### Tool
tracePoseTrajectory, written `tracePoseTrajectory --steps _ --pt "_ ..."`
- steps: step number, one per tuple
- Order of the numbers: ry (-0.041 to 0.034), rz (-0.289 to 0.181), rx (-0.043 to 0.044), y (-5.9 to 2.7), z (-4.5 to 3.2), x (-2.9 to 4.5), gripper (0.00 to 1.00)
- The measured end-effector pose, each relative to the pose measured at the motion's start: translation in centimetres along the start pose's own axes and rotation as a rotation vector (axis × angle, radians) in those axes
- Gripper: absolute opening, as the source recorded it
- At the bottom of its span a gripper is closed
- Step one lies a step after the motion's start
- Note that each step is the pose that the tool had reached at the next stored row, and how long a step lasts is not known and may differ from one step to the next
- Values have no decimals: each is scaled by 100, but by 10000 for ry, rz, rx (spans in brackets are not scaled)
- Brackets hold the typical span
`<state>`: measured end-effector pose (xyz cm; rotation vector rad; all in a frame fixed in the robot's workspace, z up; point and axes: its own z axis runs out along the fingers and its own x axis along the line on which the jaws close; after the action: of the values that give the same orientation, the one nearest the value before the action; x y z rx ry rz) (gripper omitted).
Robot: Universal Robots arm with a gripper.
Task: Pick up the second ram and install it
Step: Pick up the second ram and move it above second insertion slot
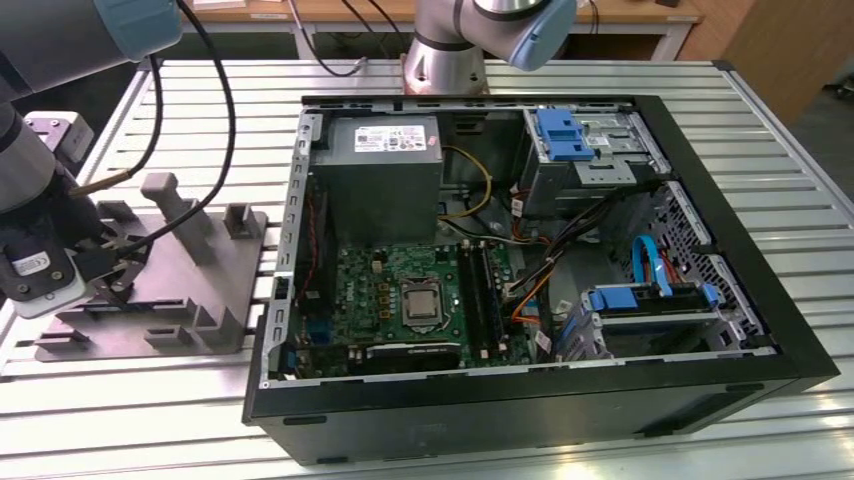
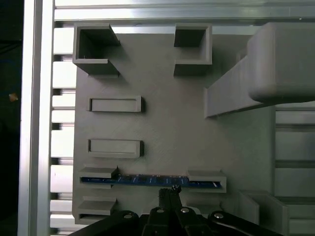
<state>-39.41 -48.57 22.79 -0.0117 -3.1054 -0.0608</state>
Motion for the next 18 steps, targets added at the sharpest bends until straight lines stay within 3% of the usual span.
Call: tracePoseTrajectory --steps 10,18 --pt "54 -1369 49 -1 0 1 10" --pt "84 -2154 78 -1 0 1 10"
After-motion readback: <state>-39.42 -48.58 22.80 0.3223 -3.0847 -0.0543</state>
